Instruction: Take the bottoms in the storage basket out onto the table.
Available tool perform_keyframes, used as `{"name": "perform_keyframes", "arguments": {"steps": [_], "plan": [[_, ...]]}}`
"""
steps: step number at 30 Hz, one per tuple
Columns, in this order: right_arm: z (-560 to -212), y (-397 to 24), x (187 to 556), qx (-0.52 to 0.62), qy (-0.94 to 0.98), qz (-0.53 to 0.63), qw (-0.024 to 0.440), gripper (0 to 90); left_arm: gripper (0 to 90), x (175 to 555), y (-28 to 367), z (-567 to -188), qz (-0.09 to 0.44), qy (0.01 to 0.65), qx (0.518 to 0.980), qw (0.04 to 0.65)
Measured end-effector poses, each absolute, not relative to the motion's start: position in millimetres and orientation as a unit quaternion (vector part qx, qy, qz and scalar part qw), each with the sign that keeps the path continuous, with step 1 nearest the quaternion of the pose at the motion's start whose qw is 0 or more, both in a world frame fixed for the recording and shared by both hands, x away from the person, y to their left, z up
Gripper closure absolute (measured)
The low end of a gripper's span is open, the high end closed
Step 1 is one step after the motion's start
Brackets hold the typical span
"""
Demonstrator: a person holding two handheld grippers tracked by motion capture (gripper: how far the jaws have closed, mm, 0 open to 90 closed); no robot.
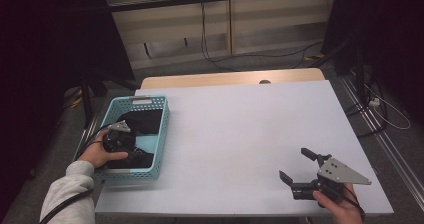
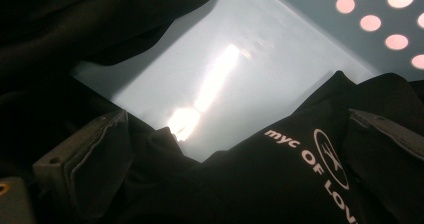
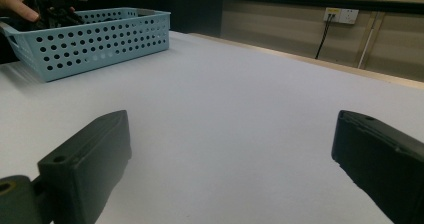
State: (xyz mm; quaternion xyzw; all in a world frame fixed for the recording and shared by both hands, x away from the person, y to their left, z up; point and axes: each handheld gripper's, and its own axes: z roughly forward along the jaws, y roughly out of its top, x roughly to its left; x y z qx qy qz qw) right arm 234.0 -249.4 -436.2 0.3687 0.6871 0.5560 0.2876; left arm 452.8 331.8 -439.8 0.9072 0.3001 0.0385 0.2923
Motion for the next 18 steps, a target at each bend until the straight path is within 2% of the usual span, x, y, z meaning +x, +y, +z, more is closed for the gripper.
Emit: {"name": "perform_keyframes", "arguments": {"steps": [8, 12, 16, 18], "plan": [[-436, -250, 234, 0.369, 0.687, 0.557, 0.287, 2.1, 2.4, 459, 328, -440, 0.038, 0.291, 0.912, 0.286], [-437, -250, 235, 0.367, 0.688, 0.557, 0.285, 2.2, 7.8, 460, 328, -437, 0.03, 0.284, 0.918, 0.276], [-437, -249, 235, 0.368, 0.689, 0.557, 0.282, 2.3, 20.5, 462, 324, -433, 0.027, 0.275, 0.923, 0.267], [-437, -248, 235, 0.366, 0.69, 0.557, 0.283, 2.4, 32.2, 464, 325, -431, 0.018, 0.275, 0.922, 0.27]]}}
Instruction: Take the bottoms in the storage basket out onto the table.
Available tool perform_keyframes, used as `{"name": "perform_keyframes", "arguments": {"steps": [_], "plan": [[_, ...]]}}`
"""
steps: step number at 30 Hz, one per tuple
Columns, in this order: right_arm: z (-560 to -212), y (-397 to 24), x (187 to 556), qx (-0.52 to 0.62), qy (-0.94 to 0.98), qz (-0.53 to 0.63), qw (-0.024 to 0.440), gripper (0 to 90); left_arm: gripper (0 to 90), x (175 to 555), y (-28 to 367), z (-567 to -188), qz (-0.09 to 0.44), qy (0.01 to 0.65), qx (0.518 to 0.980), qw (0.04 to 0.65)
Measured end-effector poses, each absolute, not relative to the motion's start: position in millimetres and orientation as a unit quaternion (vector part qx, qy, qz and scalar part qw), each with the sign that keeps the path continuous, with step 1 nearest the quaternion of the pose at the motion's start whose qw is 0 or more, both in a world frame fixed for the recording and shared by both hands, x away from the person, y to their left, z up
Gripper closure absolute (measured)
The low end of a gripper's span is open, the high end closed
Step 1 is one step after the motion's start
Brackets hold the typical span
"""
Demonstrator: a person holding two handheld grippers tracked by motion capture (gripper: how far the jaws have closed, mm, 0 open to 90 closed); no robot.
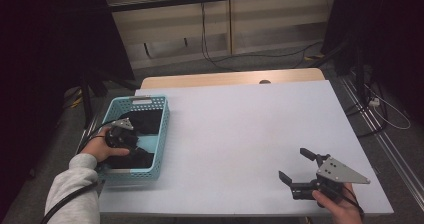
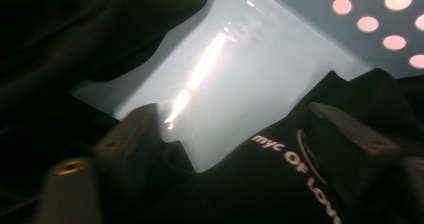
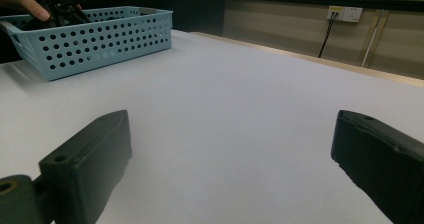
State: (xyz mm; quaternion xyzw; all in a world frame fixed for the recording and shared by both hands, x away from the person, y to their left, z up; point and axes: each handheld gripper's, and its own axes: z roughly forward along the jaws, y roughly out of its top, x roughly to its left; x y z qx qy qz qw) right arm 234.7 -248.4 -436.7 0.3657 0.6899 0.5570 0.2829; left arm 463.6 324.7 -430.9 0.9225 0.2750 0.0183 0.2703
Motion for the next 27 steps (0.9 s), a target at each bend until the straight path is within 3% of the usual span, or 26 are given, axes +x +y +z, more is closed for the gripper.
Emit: {"name": "perform_keyframes", "arguments": {"steps": [1, 4, 9, 18, 27], "plan": [[-437, -248, 235, 0.365, 0.691, 0.557, 0.282, 2.5, 45.0, 464, 324, -432, 0.02, 0.28, 0.918, 0.28], [-437, -248, 235, 0.365, 0.693, 0.555, 0.281, 2.6, 66.2, 465, 321, -431, 0.044, 0.276, 0.921, 0.272], [-437, -248, 235, 0.365, 0.692, 0.556, 0.28, 2.6, 83.7, 468, 316, -431, 0.027, 0.289, 0.918, 0.27], [-437, -246, 235, 0.363, 0.693, 0.557, 0.279, 2.6, 87.2, 476, 313, -427, 0.073, 0.338, 0.9, 0.266], [-438, -246, 236, 0.367, 0.692, 0.557, 0.276, 2.7, 87.2, 492, 310, -404, 0.114, 0.351, 0.872, 0.322]]}}
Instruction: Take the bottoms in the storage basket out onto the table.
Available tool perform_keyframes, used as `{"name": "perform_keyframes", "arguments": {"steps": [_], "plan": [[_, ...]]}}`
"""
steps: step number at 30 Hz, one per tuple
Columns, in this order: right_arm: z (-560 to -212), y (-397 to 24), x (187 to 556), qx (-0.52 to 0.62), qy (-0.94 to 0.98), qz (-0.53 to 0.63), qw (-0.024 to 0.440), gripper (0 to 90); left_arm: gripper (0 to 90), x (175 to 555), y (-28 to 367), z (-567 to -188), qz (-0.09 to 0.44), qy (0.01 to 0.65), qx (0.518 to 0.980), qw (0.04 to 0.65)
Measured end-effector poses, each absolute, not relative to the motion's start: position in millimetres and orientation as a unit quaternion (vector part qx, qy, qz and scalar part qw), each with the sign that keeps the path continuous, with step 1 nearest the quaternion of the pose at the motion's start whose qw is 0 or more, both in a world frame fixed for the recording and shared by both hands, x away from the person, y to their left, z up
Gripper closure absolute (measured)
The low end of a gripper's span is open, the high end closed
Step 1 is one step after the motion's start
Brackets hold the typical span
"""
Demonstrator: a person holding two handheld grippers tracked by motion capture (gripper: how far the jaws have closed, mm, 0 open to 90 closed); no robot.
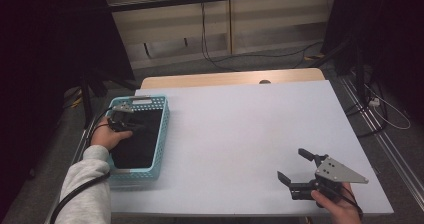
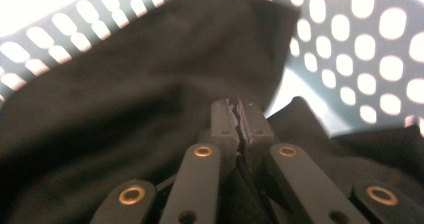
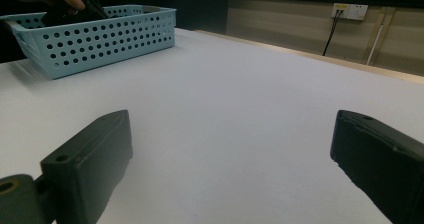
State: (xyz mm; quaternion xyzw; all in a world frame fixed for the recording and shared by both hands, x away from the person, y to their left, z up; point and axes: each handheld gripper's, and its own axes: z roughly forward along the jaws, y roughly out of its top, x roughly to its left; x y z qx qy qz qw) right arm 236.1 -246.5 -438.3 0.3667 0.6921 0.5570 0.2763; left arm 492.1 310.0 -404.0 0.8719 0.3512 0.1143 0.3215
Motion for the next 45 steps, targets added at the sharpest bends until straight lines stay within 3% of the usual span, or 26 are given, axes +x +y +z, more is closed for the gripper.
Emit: {"name": "perform_keyframes", "arguments": {"steps": [7, 8, 9, 11, 13, 15, 20, 27, 31, 37, 41, 45], "plan": [[-438, -248, 236, 0.368, 0.691, 0.558, 0.275, 2.7, 86.2, 499, 306, -392, 0.153, 0.354, 0.85, 0.359], [-439, -248, 236, 0.368, 0.691, 0.558, 0.275, 2.7, 82.0, 499, 304, -393, 0.153, 0.357, 0.852, 0.352], [-439, -248, 236, 0.368, 0.691, 0.558, 0.275, 2.7, 71.1, 498, 303, -393, 0.158, 0.35, 0.858, 0.342], [-438, -248, 235, 0.367, 0.691, 0.559, 0.275, 2.7, 58.1, 497, 304, -394, 0.163, 0.361, 0.851, 0.345], [-438, -248, 235, 0.366, 0.691, 0.559, 0.275, 2.7, 35.7, 496, 308, -396, 0.15, 0.38, 0.843, 0.351], [-438, -248, 234, 0.365, 0.692, 0.559, 0.275, 2.7, 32.9, 492, 312, -399, 0.133, 0.37, 0.853, 0.342], [-438, -247, 235, 0.364, 0.693, 0.558, 0.275, 2.7, 16.2, 481, 320, -405, 0.115, 0.353, 0.874, 0.315], [-438, -245, 235, 0.363, 0.695, 0.557, 0.274, 2.7, 9.5, 469, 324, -419, 0.089, 0.322, 0.903, 0.271], [-438, -246, 235, 0.365, 0.693, 0.557, 0.275, 2.7, 8.0, 465, 326, -434, 0.071, 0.336, 0.902, 0.26], [-438, -246, 236, 0.366, 0.693, 0.557, 0.276, 2.7, 2.7, 465, 326, -442, 0.063, 0.352, 0.892, 0.276], [-438, -245, 236, 0.365, 0.693, 0.557, 0.276, 2.7, 6.9, 464, 323, -438, 0.057, 0.354, 0.896, 0.261], [-438, -245, 237, 0.367, 0.694, 0.555, 0.276, 2.7, 20.3, 460, 323, -434, 0.046, 0.351, 0.899, 0.258]]}}
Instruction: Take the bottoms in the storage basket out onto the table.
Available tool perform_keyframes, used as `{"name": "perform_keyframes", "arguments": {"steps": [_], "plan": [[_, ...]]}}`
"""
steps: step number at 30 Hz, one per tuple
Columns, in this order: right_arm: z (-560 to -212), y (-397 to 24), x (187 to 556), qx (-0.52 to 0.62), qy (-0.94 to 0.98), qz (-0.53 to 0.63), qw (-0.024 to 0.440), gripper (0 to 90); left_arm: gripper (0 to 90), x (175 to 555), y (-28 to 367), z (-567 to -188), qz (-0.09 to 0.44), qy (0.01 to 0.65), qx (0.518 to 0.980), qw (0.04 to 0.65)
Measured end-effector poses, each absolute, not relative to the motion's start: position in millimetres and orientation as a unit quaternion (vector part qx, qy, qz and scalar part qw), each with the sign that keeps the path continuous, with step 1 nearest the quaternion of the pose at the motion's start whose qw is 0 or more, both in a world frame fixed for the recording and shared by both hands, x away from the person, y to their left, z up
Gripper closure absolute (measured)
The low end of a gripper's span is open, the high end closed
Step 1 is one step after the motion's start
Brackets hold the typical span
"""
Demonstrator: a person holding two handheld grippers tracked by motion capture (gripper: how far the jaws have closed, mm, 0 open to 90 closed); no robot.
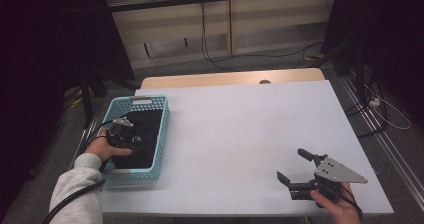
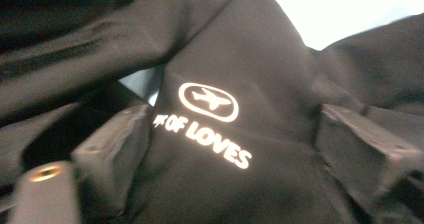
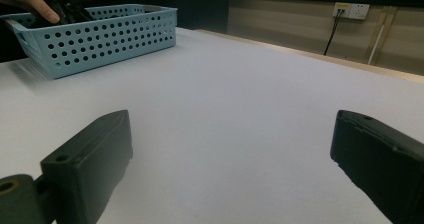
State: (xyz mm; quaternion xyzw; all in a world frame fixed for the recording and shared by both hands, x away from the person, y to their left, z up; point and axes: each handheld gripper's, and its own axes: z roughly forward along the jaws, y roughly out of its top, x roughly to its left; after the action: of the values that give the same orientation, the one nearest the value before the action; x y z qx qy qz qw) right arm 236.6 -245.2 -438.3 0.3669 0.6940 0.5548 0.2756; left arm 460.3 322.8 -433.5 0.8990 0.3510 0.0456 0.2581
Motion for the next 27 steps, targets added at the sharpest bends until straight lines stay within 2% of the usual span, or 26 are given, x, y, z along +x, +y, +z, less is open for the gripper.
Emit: {"name": "perform_keyframes", "arguments": {"steps": [10, 16, 22, 27], "plan": [[-438, -243, 236, 0.363, 0.696, 0.556, 0.274, 2.8, 66.9, 457, 319, -430, -0.007, 0.366, 0.89, 0.27], [-438, -243, 237, 0.364, 0.695, 0.556, 0.275, 2.8, 78.4, 460, 315, -425, 0.012, 0.383, 0.884, 0.269], [-438, -244, 237, 0.364, 0.694, 0.557, 0.275, 2.8, 81.0, 467, 313, -411, 0.024, 0.4, 0.867, 0.298], [-438, -244, 237, 0.364, 0.695, 0.557, 0.275, 2.8, 81.2, 478, 307, -392, 0.059, 0.398, 0.857, 0.322]]}}
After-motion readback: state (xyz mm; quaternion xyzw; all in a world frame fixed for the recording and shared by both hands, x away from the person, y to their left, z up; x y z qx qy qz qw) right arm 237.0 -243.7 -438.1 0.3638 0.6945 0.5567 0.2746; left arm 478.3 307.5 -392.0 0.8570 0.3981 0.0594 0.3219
